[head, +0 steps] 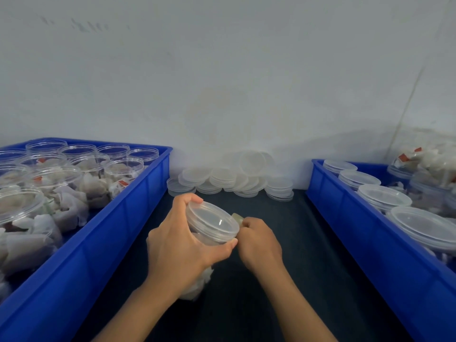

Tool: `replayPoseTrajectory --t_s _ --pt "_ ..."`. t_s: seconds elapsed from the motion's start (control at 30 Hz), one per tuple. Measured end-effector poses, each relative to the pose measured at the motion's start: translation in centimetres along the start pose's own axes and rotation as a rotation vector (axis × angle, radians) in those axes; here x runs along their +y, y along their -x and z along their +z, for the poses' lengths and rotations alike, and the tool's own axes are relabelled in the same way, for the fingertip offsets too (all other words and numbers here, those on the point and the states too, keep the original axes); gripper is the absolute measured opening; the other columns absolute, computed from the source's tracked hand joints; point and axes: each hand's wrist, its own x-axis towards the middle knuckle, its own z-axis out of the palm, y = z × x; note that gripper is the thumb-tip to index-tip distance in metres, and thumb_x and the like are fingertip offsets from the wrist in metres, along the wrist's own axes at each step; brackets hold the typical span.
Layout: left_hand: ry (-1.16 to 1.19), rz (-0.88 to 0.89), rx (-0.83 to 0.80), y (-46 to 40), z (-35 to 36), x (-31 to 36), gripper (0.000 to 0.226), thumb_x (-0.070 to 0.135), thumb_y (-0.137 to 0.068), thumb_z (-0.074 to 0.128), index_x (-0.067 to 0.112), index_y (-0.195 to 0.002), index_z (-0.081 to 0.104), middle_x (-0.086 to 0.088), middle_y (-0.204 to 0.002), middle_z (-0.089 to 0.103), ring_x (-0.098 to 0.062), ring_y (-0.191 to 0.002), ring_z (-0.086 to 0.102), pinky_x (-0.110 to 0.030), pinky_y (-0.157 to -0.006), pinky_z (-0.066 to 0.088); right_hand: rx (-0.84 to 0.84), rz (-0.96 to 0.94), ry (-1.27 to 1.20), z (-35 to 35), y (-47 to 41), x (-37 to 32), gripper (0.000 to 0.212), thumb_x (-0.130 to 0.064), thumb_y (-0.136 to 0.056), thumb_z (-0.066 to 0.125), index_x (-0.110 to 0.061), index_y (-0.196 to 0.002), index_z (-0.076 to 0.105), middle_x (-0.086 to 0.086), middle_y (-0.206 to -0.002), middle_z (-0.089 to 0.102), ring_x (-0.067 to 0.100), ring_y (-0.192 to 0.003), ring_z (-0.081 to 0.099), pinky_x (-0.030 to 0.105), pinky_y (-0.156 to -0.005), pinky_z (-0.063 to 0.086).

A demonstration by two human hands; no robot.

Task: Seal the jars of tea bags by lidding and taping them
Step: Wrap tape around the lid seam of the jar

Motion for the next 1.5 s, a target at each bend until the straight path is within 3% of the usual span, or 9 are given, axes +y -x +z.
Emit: replayPoseTrajectory --t_s 0.2,0.3,0.5,0.67,0.83,1.03,1.23,1.33,1.5 --pt "0.383 -0.034 -0.225 3.1 0.1 1.9 0.074 0.063 -0.04 0.08 0.042 -0.105 0.05 0.017 -0.094 0.07 0.001 -0.087 0.066 -0.028 -0.076 0.053 0.005 0.1 0.057 -1.1 -2.6 0.3 0.029 -0.032 -0.098 0.04 -0.019 -0.085 0.063 0.003 -0.092 0.066 0.026 -0.088 0.063 0.039 -0.085 0.05" --pt "0.288 -0.059 -0.153 2.1 0.8 1.4 0.08 0.07 -0.035 0.07 0.045 -0.108 0.046 0.022 -0.095 0.066 0.006 -0.093 0.062 -0.019 -0.081 0.049 0.039 -0.053 0.06 -1.1 -2.2 1.7 0.026 -0.033 -0.095 0.046 -0.016 -0.081 0.06 -0.003 -0.077 0.064 0.018 -0.074 0.06 0.038 -0.074 0.052" --pt "0.33 -0.139 -0.113 0.7 1.0 -0.3 0.076 0.072 -0.035 0.068 0.044 -0.103 0.048 0.026 -0.093 0.064 0.011 -0.089 0.06 -0.013 -0.075 0.047 0.072 -0.219 -0.073 0.2 -0.9 2.1 0.021 -0.029 -0.094 0.046 -0.014 -0.095 0.061 0.001 -0.088 0.064 0.019 -0.086 0.06 0.039 -0.079 0.049" --pt "0.364 -0.15 -0.111 0.1 1.2 -0.9 0.078 0.07 -0.037 0.072 0.043 -0.107 0.048 0.019 -0.099 0.065 0.002 -0.095 0.062 -0.035 -0.088 0.053 0.145 -0.189 -0.063 0.2 -1.4 2.0 0.032 -0.026 -0.094 0.044 0.001 -0.084 0.056 0.01 -0.075 0.06 0.016 -0.064 0.046 0.033 -0.06 0.037" --pt "0.394 -0.134 -0.109 0.0 1.3 -1.2 0.076 0.068 -0.039 0.074 0.043 -0.107 0.049 0.022 -0.098 0.064 0.003 -0.095 0.062 -0.033 -0.087 0.053 0.276 -0.297 0.112 0.3 -0.8 3.3 0.034 -0.032 -0.095 0.044 -0.012 -0.067 0.048 -0.004 -0.061 0.051 0.011 -0.055 0.042 0.028 -0.054 0.033" --pt "0.56 -0.14 -0.122 -0.3 1.0 -2.0 0.084 0.056 -0.042 0.08 0.041 -0.116 0.044 0.015 -0.103 0.064 0.001 -0.095 0.064 -0.024 -0.082 0.054 0.169 -0.412 0.442 1.8 -0.2 5.7 0.023 -0.035 -0.101 0.033 -0.02 -0.091 0.047 -0.001 -0.095 0.062 0.018 -0.087 0.055 0.031 -0.082 0.038" --pt "0.718 -0.154 -0.165 -0.6 0.9 -2.1 0.093 0.044 -0.041 0.084 0.038 -0.122 0.038 0.002 -0.107 0.062 0.0 -0.09 0.068 -0.013 -0.071 0.052 0.154 -0.446 0.531 2.3 -0.3 6.2 0.021 -0.035 -0.098 0.038 -0.019 -0.112 0.042 -0.003 -0.118 0.045 0.017 -0.107 0.042 0.03 -0.098 0.031" --pt "0.765 -0.172 -0.167 -0.7 0.9 -2.3 0.094 0.042 -0.04 0.084 0.033 -0.122 0.038 0.003 -0.106 0.063 -0.001 -0.088 0.069 -0.012 -0.068 0.052 0.137 -0.49 0.278 2.1 0.1 6.1 0.012 -0.027 -0.097 0.047 -0.021 -0.108 0.048 -0.007 -0.113 0.052 0.013 -0.104 0.046 0.032 -0.099 0.034" --pt "0.777 -0.194 -0.189 -0.9 1.0 -2.6 0.093 0.044 -0.039 0.085 0.028 -0.12 0.042 0.004 -0.112 0.062 0.001 -0.092 0.067 -0.012 -0.07 0.052 -0.087 -0.326 -0.925 1.1 1.1 3.5 0.035 -0.036 -0.093 0.049 -0.012 -0.114 0.063 0.001 -0.11 0.07 0.02 -0.108 0.063 0.032 -0.093 0.05"
